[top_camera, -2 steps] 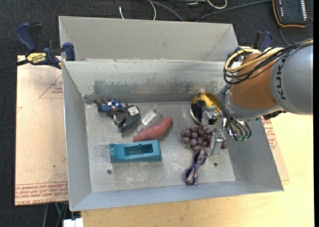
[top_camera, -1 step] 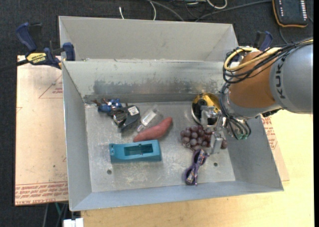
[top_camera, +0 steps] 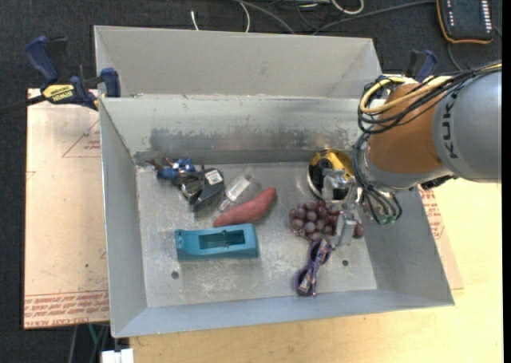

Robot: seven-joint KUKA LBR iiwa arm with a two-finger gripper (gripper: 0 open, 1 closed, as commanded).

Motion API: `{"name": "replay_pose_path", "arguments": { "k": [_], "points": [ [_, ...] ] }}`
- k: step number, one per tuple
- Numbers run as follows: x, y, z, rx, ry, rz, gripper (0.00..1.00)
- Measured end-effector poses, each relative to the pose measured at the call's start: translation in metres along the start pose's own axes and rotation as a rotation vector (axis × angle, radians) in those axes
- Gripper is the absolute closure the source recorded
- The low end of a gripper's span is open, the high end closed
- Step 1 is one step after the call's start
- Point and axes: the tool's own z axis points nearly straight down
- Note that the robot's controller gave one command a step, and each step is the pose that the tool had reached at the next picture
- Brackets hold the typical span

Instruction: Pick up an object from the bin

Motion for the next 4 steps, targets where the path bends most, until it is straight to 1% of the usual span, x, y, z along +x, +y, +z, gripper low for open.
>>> {"name": "replay_pose_path", "arguments": {
  "k": [1, 2, 3, 4],
  "points": [
    [-0.005, 0.001, -0.002, 0.002, -0.005, -0.032, 1.00],
    [-0.005, 0.001, -0.002, 0.002, -0.005, -0.032, 1.00],
    [-0.001, 0.002, -0.015, 0.000, 0.009, -0.033, 1.00],
    [-0.003, 0.002, -0.049, 0.000, 0.002, -0.033, 1.00]
  ]
}}
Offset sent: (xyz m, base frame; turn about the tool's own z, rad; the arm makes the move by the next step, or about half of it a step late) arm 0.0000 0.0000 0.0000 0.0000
